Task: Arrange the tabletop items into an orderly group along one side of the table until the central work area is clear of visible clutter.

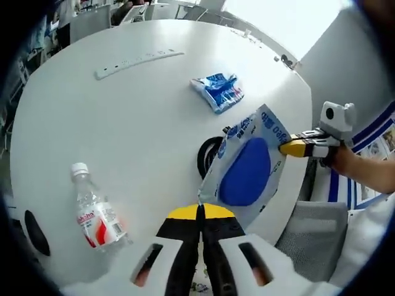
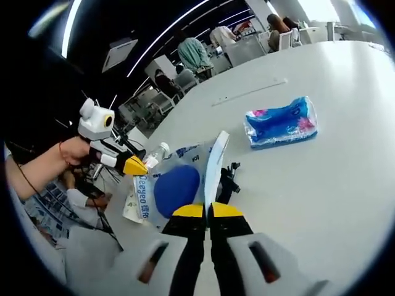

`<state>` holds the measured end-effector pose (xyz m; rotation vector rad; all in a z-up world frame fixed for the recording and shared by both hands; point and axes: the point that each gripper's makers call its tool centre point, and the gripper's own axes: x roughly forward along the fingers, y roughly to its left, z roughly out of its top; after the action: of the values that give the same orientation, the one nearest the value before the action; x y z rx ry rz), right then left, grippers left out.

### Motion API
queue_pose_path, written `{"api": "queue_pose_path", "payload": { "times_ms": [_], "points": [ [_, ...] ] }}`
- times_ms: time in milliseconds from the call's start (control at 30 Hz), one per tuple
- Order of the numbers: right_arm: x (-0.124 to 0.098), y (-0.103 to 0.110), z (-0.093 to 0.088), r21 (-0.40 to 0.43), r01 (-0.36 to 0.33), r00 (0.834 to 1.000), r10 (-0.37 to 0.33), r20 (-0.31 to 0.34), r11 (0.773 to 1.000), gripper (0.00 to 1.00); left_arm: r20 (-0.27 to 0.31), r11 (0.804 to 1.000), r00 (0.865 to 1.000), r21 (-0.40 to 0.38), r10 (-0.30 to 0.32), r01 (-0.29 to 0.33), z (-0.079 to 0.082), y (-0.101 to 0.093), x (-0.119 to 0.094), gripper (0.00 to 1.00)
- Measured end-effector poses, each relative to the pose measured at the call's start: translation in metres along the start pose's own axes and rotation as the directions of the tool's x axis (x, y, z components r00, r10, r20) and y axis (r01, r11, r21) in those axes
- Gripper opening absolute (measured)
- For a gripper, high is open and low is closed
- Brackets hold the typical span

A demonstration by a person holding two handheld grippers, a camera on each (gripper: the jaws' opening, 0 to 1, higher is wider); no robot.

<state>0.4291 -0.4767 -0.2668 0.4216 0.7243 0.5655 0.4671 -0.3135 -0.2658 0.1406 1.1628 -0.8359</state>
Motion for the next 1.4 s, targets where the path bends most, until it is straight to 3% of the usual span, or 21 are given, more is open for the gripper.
{"api": "queue_pose_path", "payload": {
  "times_ms": [400,800,1400],
  "points": [
    [0.005,0.015,0.051,-0.048,-0.035,0.998,0.037,0.055,0.998,0.0,0.121,0.999,0.992,-0.012,0.044,-0.043,0.035,0.009,-0.037,0.0],
    [0.02,0.023,0.09,-0.087,-0.047,0.994,0.055,0.094,0.995,0.0,0.171,0.996,0.982,0.0,0.082,-0.084,0.064,0.026,-0.056,0.0],
    [0.056,0.012,0.11,-0.046,-0.013,0.993,0.018,0.118,0.999,0.0,0.182,0.992,0.976,-0.001,0.122,-0.123,0.092,0.062,-0.05,0.0]
  ]
}}
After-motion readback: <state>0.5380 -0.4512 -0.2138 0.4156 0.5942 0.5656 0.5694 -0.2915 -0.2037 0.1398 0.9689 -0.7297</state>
